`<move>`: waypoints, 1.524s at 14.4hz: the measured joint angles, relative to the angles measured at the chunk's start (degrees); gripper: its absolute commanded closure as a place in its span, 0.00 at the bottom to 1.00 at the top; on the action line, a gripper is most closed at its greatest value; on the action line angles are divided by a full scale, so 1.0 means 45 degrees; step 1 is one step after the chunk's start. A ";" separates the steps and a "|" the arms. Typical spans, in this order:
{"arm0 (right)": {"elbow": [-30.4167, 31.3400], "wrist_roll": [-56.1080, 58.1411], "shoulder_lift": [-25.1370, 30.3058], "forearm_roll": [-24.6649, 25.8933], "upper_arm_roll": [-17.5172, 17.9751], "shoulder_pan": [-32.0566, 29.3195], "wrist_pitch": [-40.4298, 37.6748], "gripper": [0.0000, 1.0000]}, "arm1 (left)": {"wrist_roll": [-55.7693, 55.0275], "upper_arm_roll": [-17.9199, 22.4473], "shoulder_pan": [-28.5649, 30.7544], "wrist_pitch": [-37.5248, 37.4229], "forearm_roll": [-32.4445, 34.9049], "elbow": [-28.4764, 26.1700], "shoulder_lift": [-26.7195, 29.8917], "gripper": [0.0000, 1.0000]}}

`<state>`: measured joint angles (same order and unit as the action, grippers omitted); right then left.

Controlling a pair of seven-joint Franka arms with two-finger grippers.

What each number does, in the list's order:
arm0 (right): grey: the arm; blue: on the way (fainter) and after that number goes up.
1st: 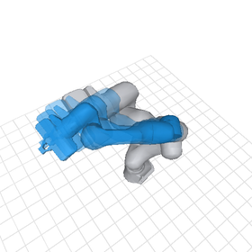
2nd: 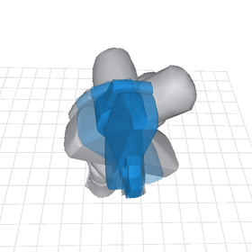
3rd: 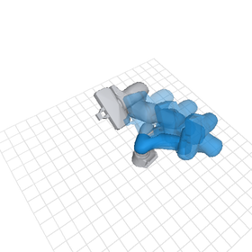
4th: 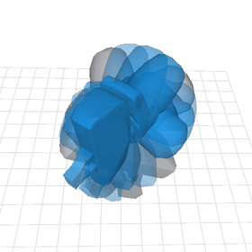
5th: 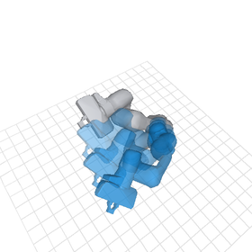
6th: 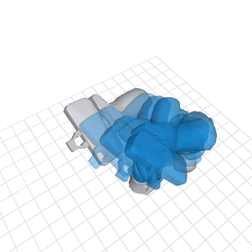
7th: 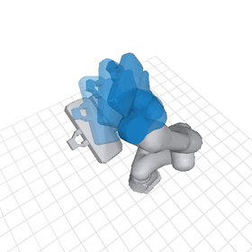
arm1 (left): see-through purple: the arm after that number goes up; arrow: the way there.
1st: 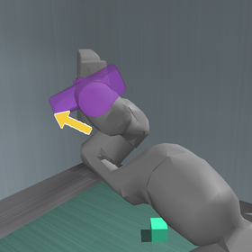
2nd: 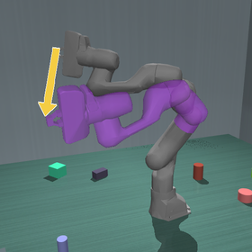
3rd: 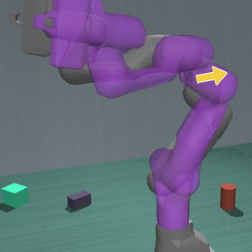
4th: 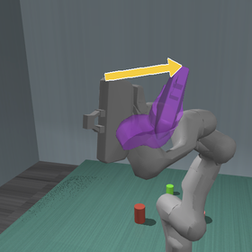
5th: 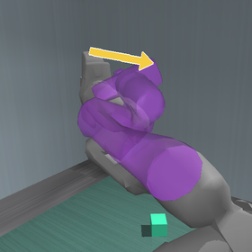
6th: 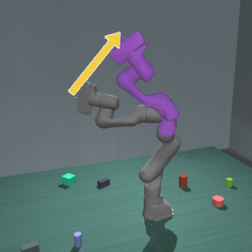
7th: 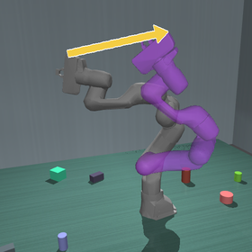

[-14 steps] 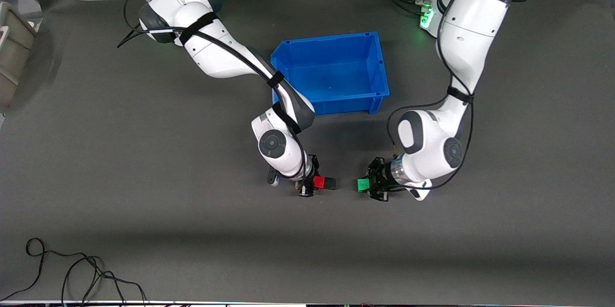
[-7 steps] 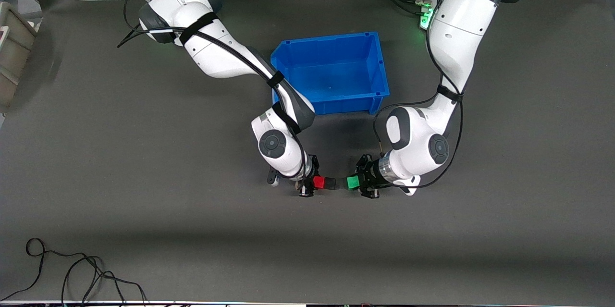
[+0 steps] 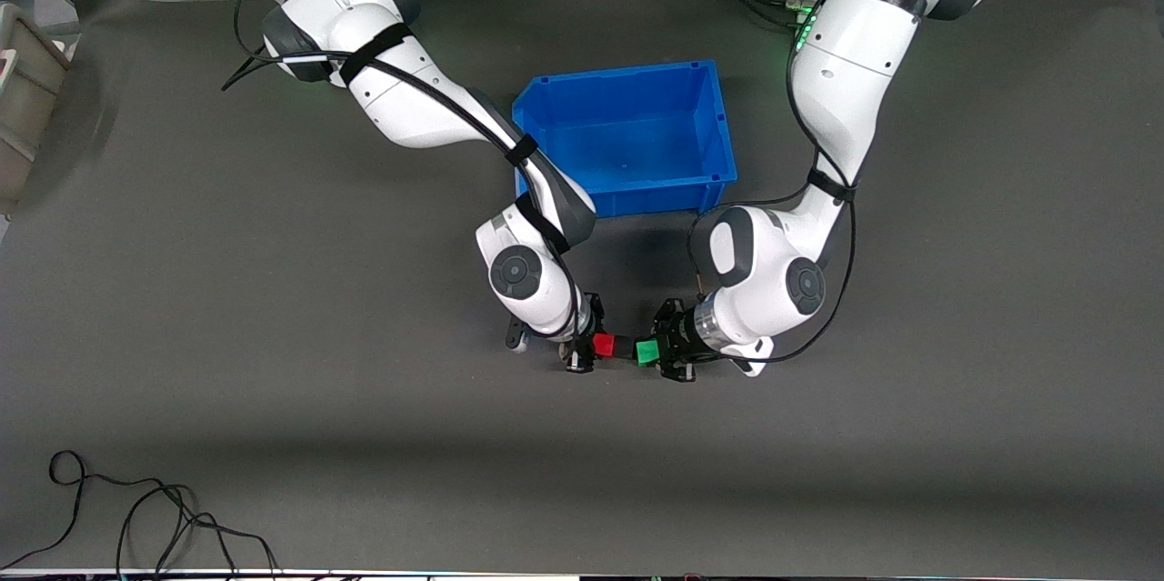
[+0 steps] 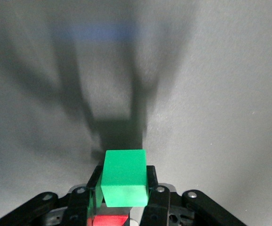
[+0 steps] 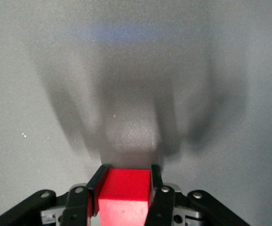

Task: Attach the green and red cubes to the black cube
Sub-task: 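Open both grippers and lift them away from the joined cubes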

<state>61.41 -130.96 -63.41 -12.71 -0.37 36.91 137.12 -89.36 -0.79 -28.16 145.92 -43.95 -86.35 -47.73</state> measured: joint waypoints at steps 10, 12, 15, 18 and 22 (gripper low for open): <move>-0.0006 0.0000 -0.0002 0.0000 -0.0016 0.0000 0.0005 0.42 | -0.0001 0.0183 -0.0132 -0.0050 0.0262 0.0242 -0.0014 0.00; -0.0047 0.0076 -0.0003 0.0040 -0.0020 0.0000 0.0027 0.00 | -0.0001 0.0299 0.0248 -0.0700 0.0486 0.0333 0.0008 0.00; -0.0317 0.0619 0.0004 0.0115 -0.0034 0.0000 0.0035 0.00 | 0.0194 0.0359 0.1556 -0.2317 0.0899 0.0451 0.0344 0.00; -0.0678 0.1643 0.0215 0.0127 -0.0062 -0.0022 -0.0076 0.00 | 0.1662 0.0432 0.3126 -0.4839 0.0999 0.0455 0.1125 0.00; -0.1088 0.3369 0.1887 0.0127 -0.0187 -0.0548 -0.3014 0.00 | 0.3929 0.0471 0.5657 -0.8282 0.2814 0.0212 0.2532 0.00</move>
<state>56.51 -115.80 -54.92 -12.13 -1.21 34.45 123.56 -71.67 1.33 -2.70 108.65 -31.29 -85.40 -36.34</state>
